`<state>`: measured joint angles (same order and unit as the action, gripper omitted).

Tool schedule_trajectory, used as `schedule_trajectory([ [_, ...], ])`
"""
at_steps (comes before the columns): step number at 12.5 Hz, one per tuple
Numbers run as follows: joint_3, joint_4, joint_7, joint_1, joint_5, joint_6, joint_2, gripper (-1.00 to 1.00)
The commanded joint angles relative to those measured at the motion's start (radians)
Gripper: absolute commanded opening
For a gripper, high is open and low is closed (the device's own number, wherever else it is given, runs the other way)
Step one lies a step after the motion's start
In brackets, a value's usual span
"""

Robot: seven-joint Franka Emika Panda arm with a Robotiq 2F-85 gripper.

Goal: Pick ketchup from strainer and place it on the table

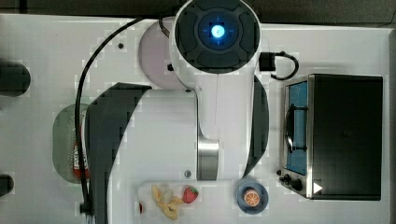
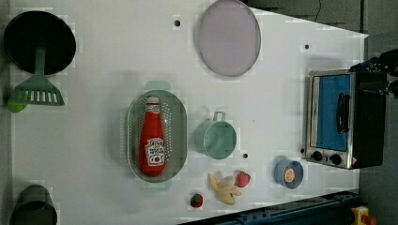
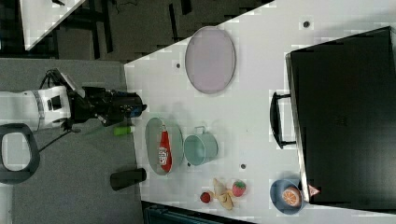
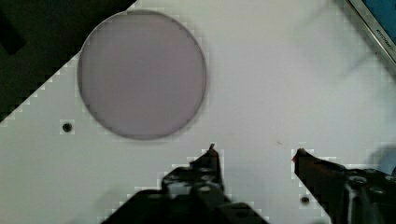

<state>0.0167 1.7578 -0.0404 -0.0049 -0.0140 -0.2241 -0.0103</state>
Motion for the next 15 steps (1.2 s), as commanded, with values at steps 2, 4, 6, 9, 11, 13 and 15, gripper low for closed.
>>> schedule_trajectory([
  [2, 0.076, 0.136, 0.148, -0.122, -0.002, 0.163, 0.254, 0.81],
  [4, 0.122, 0.136, 0.148, -0.111, -0.003, 0.156, 0.243, 1.00],
  [6, 0.199, 0.136, 0.148, -0.099, -0.004, 0.136, 0.224, 1.00],
  [9, 0.355, 0.136, 0.148, -0.090, -0.004, 0.109, 0.190, 1.00],
  [11, 0.467, 0.136, 0.148, -0.086, -0.003, 0.103, 0.163, 1.00],
  [13, 0.567, 0.136, 0.157, -0.085, 0.002, 0.078, 0.132, 1.00],
  [15, 0.657, 0.141, 0.165, -0.084, 0.002, 0.051, 0.093, 1.00],
])
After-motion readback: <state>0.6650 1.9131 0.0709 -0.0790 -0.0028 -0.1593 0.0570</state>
